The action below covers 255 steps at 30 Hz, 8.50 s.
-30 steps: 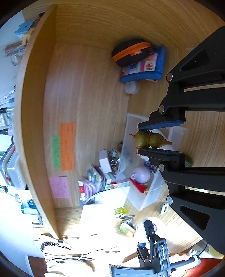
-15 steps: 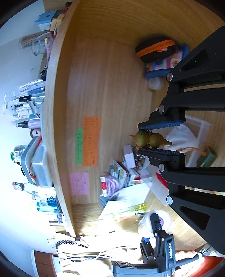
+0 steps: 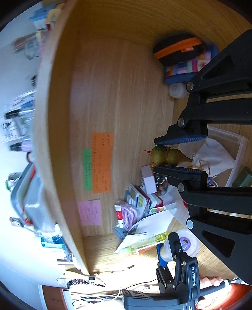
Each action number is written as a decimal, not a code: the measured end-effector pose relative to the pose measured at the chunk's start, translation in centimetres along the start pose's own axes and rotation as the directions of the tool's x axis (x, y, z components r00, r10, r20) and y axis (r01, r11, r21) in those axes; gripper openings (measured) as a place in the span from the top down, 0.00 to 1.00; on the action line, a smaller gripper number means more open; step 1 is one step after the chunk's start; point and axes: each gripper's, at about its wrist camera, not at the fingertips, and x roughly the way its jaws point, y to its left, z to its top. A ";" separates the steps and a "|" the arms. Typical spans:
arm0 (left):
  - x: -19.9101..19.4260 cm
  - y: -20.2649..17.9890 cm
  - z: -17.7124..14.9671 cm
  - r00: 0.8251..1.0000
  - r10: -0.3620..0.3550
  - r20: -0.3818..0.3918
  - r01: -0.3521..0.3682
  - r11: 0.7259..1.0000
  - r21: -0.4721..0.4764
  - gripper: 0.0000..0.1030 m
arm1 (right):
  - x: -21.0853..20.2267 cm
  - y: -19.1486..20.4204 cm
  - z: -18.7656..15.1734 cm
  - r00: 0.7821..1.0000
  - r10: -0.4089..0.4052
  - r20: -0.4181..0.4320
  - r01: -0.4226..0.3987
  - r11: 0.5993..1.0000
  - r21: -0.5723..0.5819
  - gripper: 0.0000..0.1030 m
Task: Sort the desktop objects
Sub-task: 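Lift the white jar and green gourds and carry them toward the clear box, then lower the white jar into the clear box and open the left tool while the right tool releases the gourds, then move the left tool to the small green block while the right tool approaches the dark green bottle, then grasp the green block with the left tool while the right tool grasps the dark green bottle, then lift the green block and dark green bottle and carry both over the clear box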
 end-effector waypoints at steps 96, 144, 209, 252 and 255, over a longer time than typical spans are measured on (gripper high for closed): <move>-1.0 2.7 -8.1 0.971 0.218 -0.097 -0.217 0.976 0.024 0.09 | 2.3 3.0 -8.7 0.962 0.084 -0.260 -0.093 0.995 -0.022 0.32; 4.1 2.7 -13.6 0.941 0.095 -0.326 -0.068 0.993 0.091 0.40 | 8.8 6.1 -15.8 0.877 0.075 -0.474 -0.105 0.994 -0.038 0.38; -1.5 0.4 -5.1 0.997 0.052 -0.058 -0.047 0.996 0.077 0.68 | -0.4 2.8 -8.1 0.983 0.065 -0.169 -0.071 0.997 -0.029 0.40; 14.9 2.4 -0.4 0.957 0.043 -0.286 -0.039 0.999 0.021 0.68 | 15.7 1.6 -6.0 0.923 -0.017 -0.384 -0.048 0.986 -0.159 0.40; 15.4 2.3 -0.6 0.953 0.046 -0.300 -0.041 0.999 0.024 0.68 | 16.2 1.3 -6.2 0.920 -0.032 -0.390 -0.035 0.986 -0.162 0.40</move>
